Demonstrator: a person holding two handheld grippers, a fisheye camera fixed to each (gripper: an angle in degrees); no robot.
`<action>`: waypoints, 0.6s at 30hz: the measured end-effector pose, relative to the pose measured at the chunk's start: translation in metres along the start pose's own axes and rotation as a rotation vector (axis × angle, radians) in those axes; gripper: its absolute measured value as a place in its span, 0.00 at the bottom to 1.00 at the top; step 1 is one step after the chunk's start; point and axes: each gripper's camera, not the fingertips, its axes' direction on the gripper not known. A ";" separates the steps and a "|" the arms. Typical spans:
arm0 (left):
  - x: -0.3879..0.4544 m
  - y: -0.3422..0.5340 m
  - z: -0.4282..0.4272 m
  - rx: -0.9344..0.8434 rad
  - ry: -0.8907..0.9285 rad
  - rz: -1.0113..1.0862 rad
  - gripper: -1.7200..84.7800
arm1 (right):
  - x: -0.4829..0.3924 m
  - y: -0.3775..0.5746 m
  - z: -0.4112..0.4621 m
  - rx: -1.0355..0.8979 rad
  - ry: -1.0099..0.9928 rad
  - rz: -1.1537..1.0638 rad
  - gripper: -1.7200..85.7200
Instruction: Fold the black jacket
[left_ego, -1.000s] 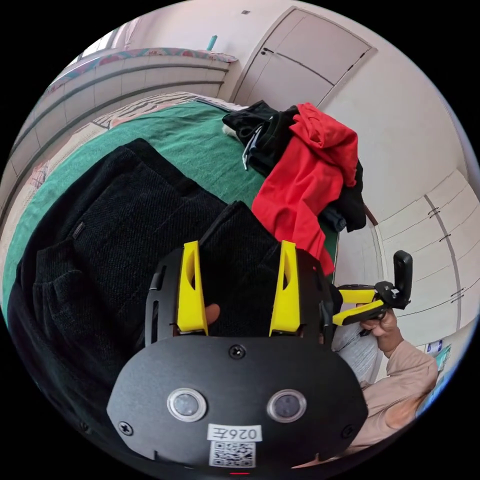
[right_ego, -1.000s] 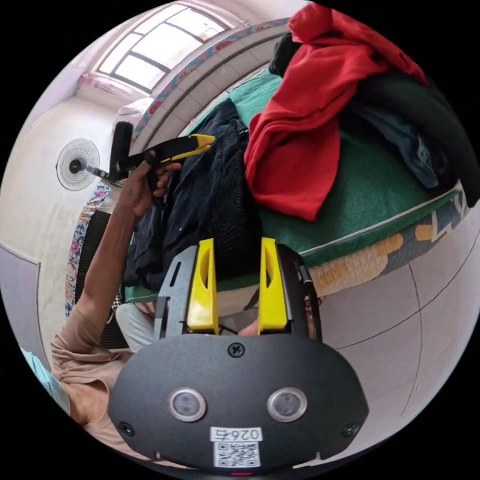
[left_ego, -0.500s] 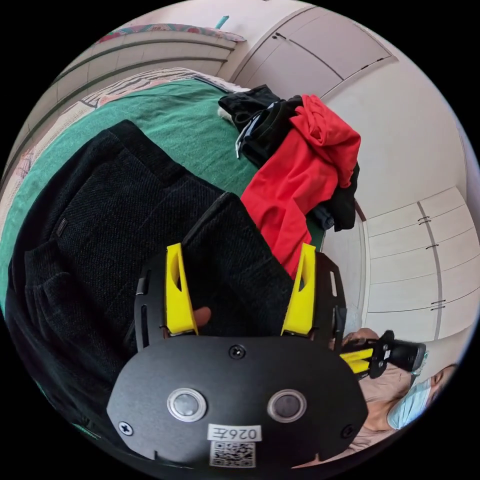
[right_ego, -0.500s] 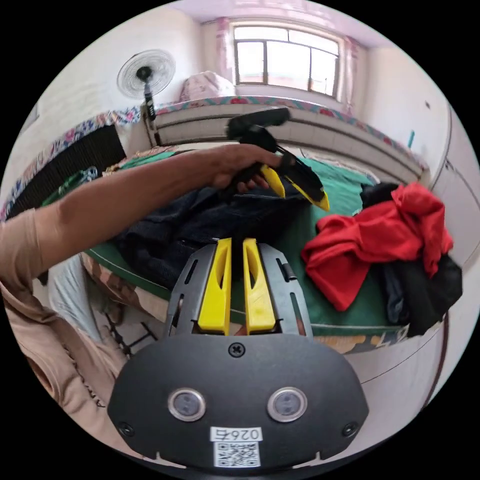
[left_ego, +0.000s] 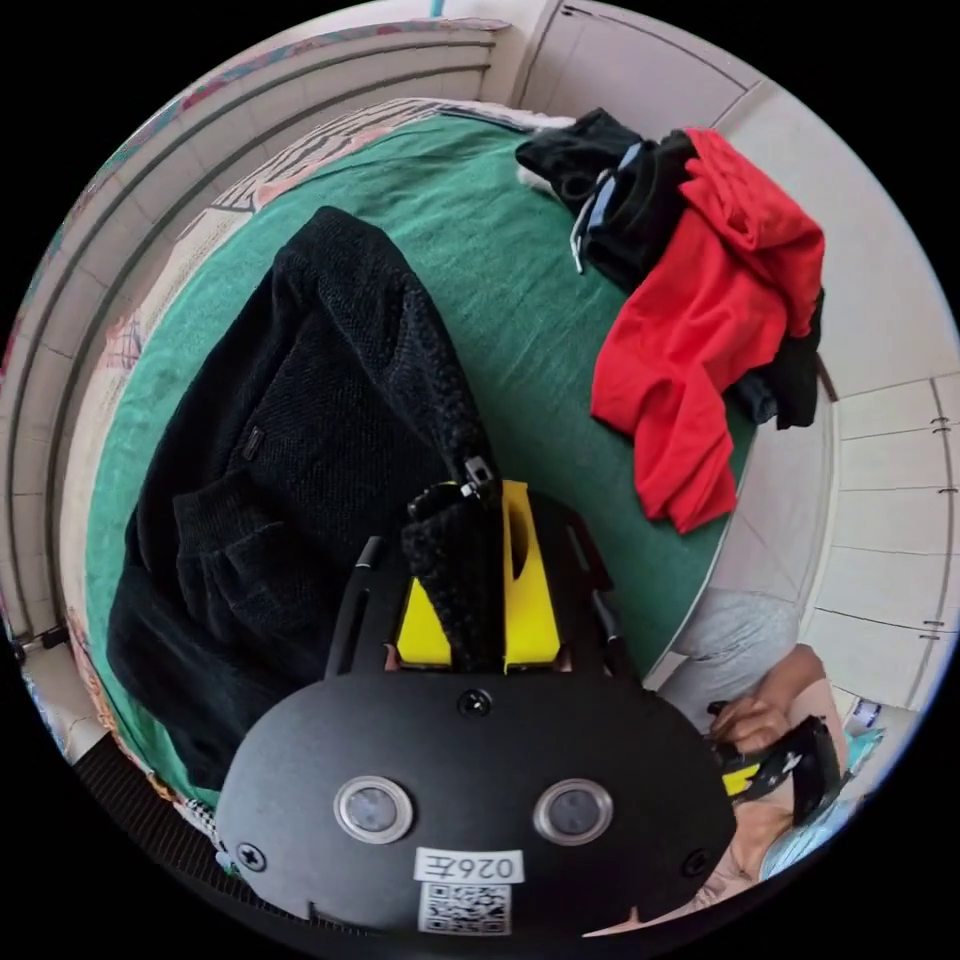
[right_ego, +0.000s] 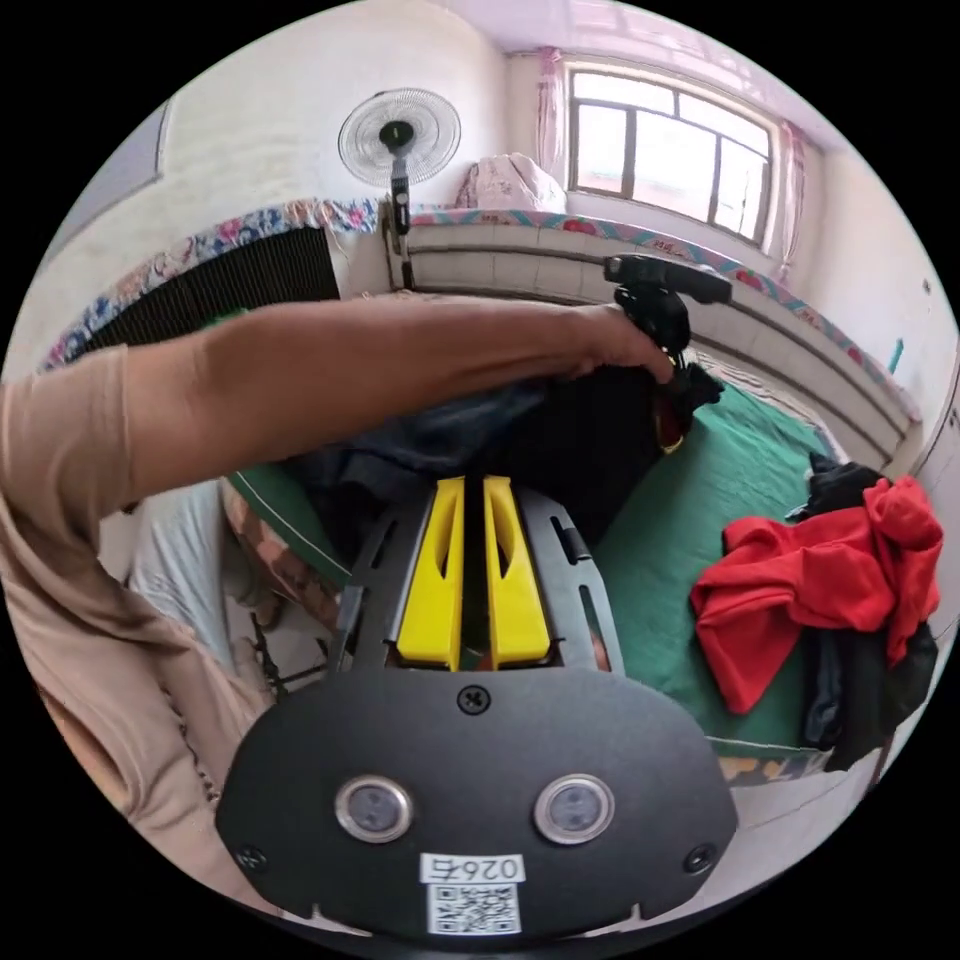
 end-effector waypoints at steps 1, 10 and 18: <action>-0.020 0.017 -0.018 0.037 0.053 -0.015 0.08 | 0.002 0.002 -0.003 0.021 -0.042 0.010 0.01; -0.217 0.268 -0.152 0.348 0.219 -0.220 0.07 | -0.049 -0.004 0.023 0.174 -0.419 -0.095 0.01; -0.401 0.507 -0.091 0.492 0.451 -0.464 0.07 | -0.171 -0.007 0.207 -0.169 -0.584 -0.262 0.01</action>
